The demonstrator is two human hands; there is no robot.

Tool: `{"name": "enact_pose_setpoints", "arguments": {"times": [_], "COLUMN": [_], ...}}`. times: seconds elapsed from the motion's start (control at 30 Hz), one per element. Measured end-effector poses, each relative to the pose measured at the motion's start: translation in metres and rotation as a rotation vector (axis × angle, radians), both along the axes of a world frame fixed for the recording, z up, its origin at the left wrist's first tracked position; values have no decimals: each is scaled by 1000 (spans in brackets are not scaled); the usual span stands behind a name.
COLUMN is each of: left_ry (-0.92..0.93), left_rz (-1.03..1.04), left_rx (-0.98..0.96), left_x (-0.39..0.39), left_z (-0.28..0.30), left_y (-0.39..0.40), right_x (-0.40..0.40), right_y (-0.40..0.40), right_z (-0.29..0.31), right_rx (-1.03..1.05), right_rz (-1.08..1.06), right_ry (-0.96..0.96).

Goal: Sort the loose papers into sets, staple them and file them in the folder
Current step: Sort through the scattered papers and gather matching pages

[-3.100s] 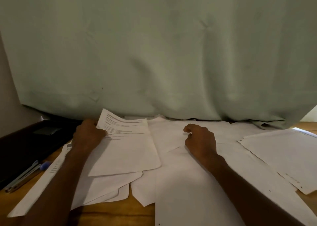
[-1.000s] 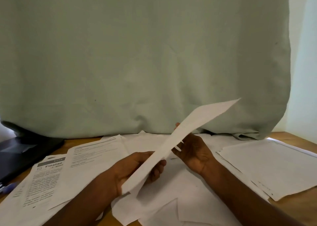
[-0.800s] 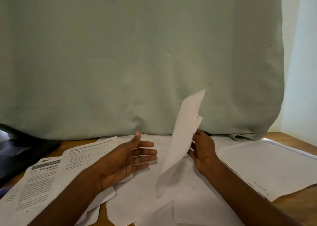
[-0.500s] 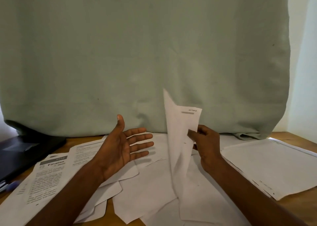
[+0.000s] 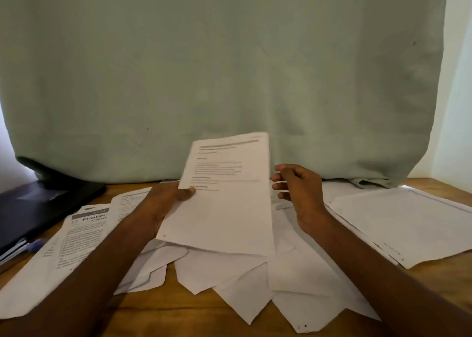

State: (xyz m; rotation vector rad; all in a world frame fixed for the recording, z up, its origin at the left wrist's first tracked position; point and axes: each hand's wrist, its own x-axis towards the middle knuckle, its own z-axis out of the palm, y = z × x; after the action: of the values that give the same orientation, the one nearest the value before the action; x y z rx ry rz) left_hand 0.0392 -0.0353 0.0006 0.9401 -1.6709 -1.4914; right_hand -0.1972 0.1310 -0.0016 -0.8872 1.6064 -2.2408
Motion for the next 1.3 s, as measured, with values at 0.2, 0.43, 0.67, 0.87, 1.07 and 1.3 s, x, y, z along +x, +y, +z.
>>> {"name": "enact_pose_setpoints", "arguments": {"times": [0.2, 0.43, 0.67, 0.87, 1.07, 1.3], "left_ry": [-20, -468, -826, -435, -960, -835], "left_rz": [360, 595, 620, -53, -193, 20], "left_rx": [-91, -428, -918, -977, -980, -1295], "left_x": [16, 35, 21, -48, -110, -108], "left_z": [-9, -5, -5, -15, -26, -36], "left_y": [-32, -38, -17, 33, 47, 54], "right_x": [-14, -6, -1, -6, -14, -14], "right_y": [4, 4, -5, -7, -7, -9], "right_z": [-15, -26, -34, -37, -35, -30], "right_rx": [463, 761, 829, 655, 558, 605], "right_rz": [-244, -85, 81, 10, -104, -150], "right_ry": [500, 846, 1036, 896, 633, 549]}}
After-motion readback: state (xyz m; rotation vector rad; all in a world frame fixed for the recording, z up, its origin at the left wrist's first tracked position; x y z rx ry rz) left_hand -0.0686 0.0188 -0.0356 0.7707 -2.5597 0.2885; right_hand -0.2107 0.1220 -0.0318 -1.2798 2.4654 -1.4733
